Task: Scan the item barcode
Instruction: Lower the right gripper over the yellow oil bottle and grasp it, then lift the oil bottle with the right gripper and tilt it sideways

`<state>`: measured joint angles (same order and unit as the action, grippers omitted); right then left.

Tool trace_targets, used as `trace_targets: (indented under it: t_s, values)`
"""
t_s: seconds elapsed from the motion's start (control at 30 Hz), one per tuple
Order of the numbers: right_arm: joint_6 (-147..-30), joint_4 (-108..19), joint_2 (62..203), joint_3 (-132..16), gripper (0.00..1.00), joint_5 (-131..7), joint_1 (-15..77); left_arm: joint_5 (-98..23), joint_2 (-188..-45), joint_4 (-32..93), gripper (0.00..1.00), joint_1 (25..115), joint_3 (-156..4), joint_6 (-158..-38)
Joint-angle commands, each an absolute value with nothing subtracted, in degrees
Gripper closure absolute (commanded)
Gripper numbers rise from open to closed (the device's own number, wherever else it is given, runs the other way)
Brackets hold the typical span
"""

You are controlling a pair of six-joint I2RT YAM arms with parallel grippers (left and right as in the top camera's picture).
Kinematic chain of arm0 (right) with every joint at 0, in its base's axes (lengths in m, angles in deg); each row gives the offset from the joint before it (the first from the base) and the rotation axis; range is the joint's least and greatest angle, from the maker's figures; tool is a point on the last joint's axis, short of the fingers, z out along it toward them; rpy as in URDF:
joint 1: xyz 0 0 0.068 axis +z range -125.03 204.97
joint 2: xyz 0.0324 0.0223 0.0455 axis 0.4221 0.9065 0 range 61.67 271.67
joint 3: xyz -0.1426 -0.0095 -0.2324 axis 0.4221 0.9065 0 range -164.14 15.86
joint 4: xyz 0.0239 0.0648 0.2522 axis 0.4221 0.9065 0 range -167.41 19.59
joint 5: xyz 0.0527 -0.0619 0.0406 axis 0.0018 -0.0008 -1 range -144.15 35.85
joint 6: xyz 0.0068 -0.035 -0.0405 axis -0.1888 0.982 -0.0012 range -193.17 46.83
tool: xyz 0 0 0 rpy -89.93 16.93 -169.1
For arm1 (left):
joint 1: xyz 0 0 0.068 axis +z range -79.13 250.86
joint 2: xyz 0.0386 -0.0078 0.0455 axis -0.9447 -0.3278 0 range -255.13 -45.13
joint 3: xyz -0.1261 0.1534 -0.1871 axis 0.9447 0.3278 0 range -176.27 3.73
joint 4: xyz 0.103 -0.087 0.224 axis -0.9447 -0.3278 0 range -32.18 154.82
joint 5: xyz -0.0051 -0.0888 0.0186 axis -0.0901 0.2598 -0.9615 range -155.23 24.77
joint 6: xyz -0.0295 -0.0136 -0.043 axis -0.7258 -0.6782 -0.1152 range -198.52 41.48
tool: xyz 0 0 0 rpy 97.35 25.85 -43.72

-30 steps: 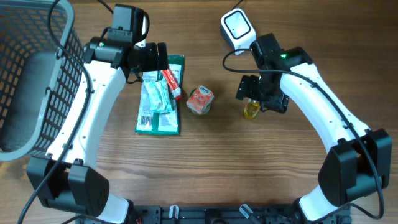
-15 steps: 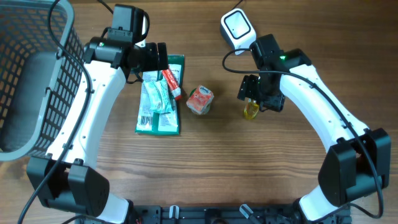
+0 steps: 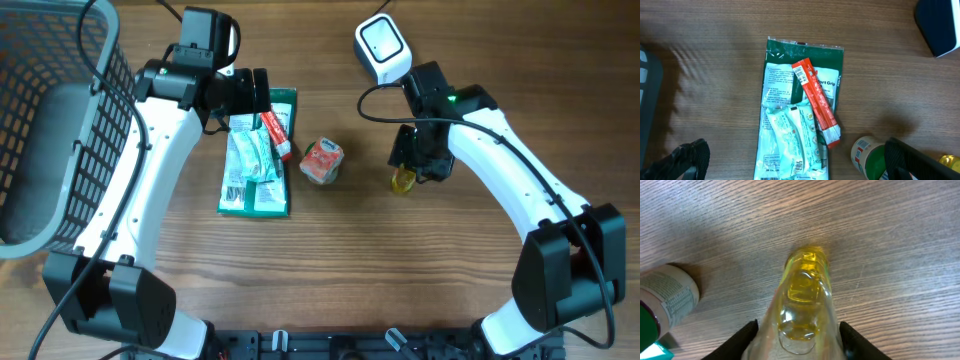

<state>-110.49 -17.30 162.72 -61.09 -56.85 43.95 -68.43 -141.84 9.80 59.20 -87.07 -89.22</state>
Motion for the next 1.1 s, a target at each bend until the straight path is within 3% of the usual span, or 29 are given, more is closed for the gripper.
trace_targets:
  t_s: [0.0, 0.13, 0.27, 0.43, 0.67, 0.83, 1.07]
  values:
    - [-110.49, -17.27, 163.55, -60.63, 0.53, -56.76, 44.24, -69.15, -142.43, 9.93, 0.00, 59.42, -87.25, -89.90]
    - [-105.79, -16.73, 163.33, -60.85, 0.53, -58.79, 44.24, -69.15, -142.43, 9.93, 0.00, 59.42, -87.25, -89.92]
    - [-102.64, -16.73, 162.07, -62.38, 0.68, -61.72, 44.06, -69.15, -142.43, 9.93, 0.00, 59.42, -87.25, -89.90]
    - [-101.26, -16.03, 155.75, -63.10, 0.71, -62.38, 42.88, -69.15, -142.43, 9.93, 0.00, 59.42, -87.25, -89.92]
    - [-93.29, -15.70, 143.36, -63.10, 0.75, -77.65, 36.17, -69.15, -142.43, 9.93, 0.00, 59.42, -87.25, -89.92]
    - [-87.89, -15.92, 142.07, -62.53, 0.76, -88.34, 35.08, -69.15, -142.43, 9.93, 0.00, 59.42, -87.25, -89.92]
    - [-85.16, -17.97, 142.09, -58.09, 0.78, -91.58, 35.10, -69.15, -142.43, 9.93, 0.00, 59.42, -87.25, -89.92]
